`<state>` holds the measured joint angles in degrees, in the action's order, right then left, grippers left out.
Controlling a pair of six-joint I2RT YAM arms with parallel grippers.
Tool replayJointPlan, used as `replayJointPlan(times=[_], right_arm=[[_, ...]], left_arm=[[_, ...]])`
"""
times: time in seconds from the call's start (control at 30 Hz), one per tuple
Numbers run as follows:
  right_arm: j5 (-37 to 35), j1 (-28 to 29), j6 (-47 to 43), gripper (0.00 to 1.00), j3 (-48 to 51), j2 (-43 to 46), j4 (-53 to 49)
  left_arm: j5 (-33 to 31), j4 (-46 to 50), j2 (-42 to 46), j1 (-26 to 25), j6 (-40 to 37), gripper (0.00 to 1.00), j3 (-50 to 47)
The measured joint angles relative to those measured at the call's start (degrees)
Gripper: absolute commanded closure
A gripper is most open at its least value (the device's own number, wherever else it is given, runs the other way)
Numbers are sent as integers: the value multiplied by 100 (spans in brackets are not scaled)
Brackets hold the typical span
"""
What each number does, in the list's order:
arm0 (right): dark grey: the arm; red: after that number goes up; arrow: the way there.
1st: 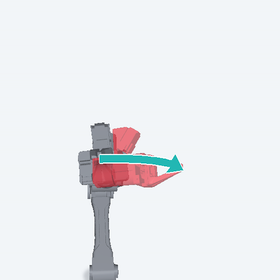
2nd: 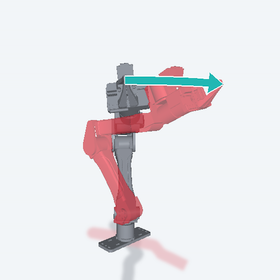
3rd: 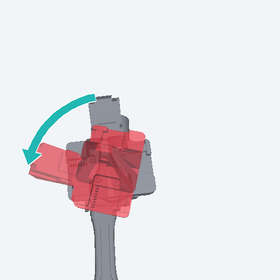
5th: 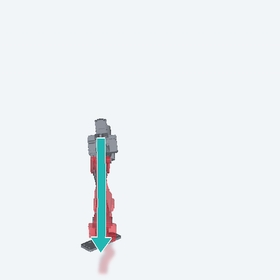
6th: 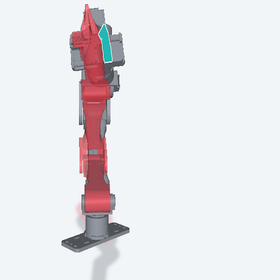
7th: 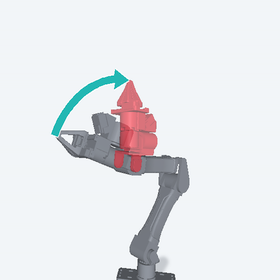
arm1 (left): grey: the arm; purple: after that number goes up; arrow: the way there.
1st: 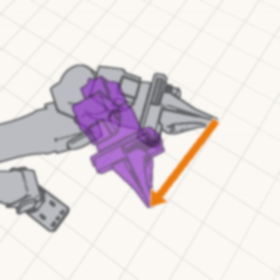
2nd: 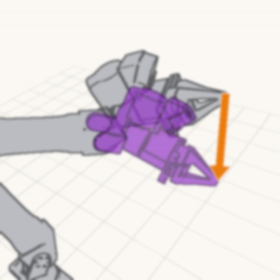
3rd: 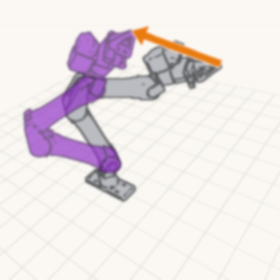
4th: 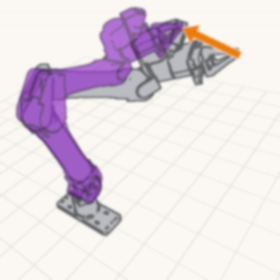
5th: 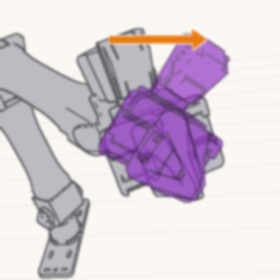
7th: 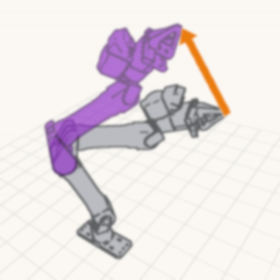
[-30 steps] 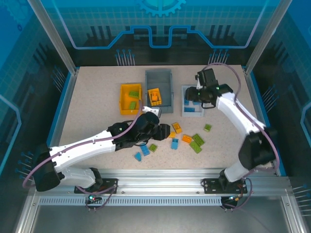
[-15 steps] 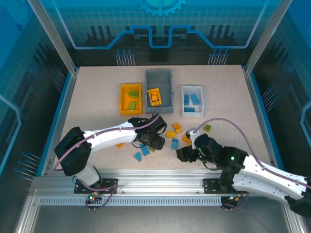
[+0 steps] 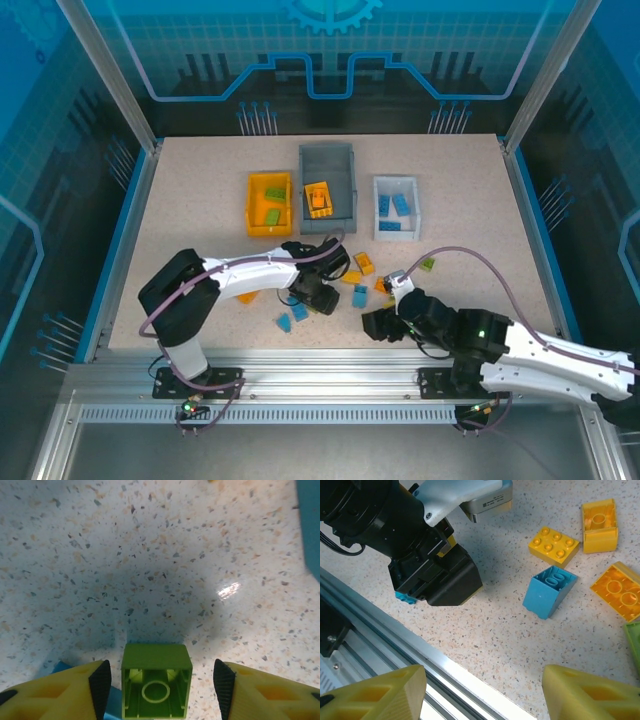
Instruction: Sort the legos into containers by color
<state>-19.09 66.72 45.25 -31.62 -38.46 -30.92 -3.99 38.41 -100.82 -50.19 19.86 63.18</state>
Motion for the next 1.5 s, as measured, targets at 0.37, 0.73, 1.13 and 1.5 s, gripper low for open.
replayJointPlan(times=[0.37,0.73,1.13,1.5], right_arm=[[-22,0,42,40,0,57,101],[136,-313,-52,42,-127,-319,345],[369,-492,-505,42,-1292,-2046,1386],[448,-525,-588,40,-1836,-2747,1853]], left_arm=[[-249,-146,-256,-173,-20,67,13],[-468,-136,1095,1040,116,70,479],[-254,-166,-122,3373,96,70,2223],[-278,153,-2109,3755,177,47,3733]])
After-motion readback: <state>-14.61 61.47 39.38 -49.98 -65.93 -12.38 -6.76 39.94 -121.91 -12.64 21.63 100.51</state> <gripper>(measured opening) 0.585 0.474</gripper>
